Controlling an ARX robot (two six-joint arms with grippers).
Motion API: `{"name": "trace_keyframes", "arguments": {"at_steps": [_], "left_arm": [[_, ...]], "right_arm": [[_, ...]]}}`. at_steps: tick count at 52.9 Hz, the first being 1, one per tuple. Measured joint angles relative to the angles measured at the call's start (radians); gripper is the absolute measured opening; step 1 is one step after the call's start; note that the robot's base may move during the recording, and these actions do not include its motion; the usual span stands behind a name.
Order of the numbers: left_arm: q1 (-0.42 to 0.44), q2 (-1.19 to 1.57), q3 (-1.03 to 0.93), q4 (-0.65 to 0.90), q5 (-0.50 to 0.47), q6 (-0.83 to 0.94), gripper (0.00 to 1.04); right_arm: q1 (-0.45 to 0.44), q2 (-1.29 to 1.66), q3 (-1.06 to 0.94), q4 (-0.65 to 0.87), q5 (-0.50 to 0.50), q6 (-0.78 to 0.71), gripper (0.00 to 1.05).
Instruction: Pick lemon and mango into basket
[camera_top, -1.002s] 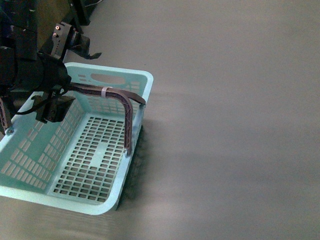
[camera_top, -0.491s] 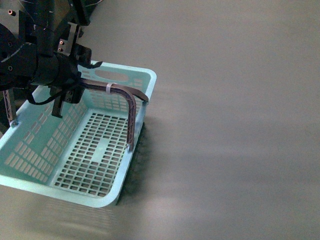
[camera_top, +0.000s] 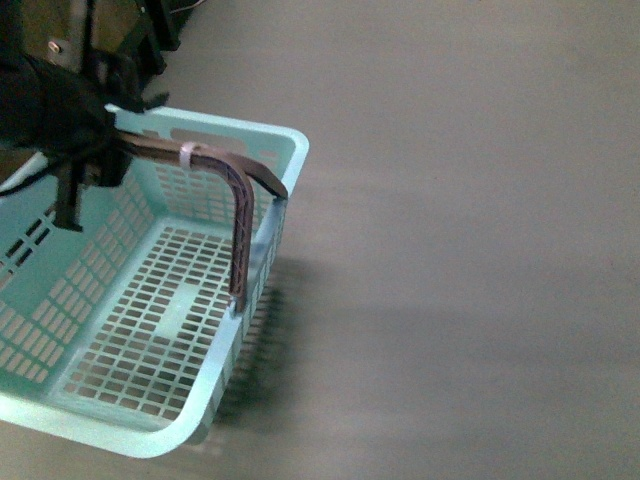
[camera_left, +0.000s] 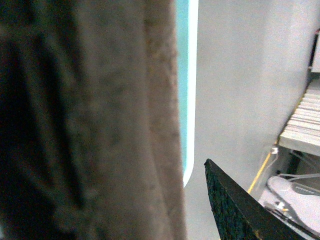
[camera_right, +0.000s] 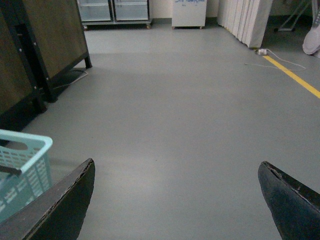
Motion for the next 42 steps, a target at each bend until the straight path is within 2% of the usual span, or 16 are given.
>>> {"name": "trace_keyframes", "arguments": {"at_steps": [12, 25, 31, 42], "left_arm": [[0.014, -0.371, -0.111, -0.152, -0.003, -0.058, 0.29], [0.019, -0.786, -0.101, -0.436, -0.037, -0.074, 0.29], [0.018, -0.885, -0.063, -0.527, -0.041, -0.066, 0.29], [0.018, -0.906, -0.046, -0.533, -0.044, -0.055, 0.29]], "right_arm": [[0.000, 0.000, 0.000, 0.000, 0.000, 0.000, 0.96], [0.000, 0.000, 0.000, 0.000, 0.000, 0.000, 0.96], [0.000, 0.000, 0.000, 0.000, 0.000, 0.000, 0.96], [0.000, 0.000, 0.000, 0.000, 0.000, 0.000, 0.96]]}}
